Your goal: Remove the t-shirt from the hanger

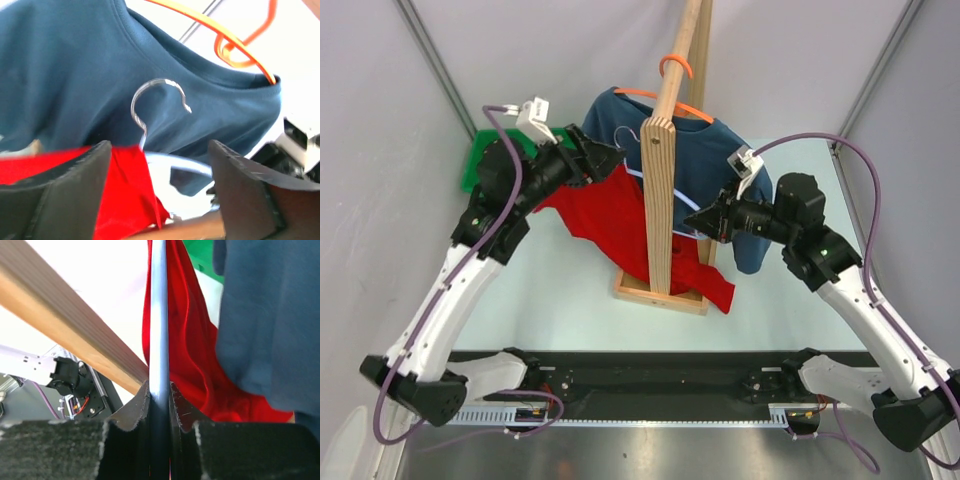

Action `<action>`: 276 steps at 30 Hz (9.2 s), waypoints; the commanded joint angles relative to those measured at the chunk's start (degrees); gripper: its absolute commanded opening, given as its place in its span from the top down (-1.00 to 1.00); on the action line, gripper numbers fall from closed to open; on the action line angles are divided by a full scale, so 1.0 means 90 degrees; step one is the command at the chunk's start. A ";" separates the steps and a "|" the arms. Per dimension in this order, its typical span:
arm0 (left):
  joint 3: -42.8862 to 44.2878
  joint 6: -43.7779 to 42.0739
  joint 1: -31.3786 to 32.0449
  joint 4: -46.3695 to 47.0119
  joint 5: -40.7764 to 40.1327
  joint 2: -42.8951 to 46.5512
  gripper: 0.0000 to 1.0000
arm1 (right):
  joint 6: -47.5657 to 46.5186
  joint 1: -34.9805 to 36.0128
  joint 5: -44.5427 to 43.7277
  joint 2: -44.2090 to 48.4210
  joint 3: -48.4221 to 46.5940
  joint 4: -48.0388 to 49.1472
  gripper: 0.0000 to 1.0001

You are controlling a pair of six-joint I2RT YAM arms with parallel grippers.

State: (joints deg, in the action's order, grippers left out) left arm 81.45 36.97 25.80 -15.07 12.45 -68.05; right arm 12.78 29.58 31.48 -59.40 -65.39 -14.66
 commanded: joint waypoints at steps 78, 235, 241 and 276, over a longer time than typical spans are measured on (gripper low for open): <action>-0.5164 0.2006 -0.3248 -0.0230 -0.0924 0.1829 0.99 | -0.2113 -0.1119 0.0368 0.0888 -0.2334 -0.2923 1.00; 0.3516 -0.0768 -0.2847 0.0356 -0.2194 -0.2269 0.99 | 0.0358 -0.1109 -0.2815 0.2606 -0.1114 -0.3411 -0.99; 0.4641 -0.0622 -0.2847 0.0064 -0.2291 -0.3443 0.99 | 0.0397 -0.1109 -0.2834 0.2547 -0.1182 -0.3430 -0.99; 0.2148 0.4105 -0.3667 0.5727 -0.0973 -0.6607 0.99 | 0.0270 -0.1109 -0.2659 0.1912 -0.1319 -0.3489 -0.98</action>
State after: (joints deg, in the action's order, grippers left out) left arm 86.94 69.32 -6.83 26.02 -0.43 -123.11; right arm 15.88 19.75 6.87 -40.77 -74.91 -46.89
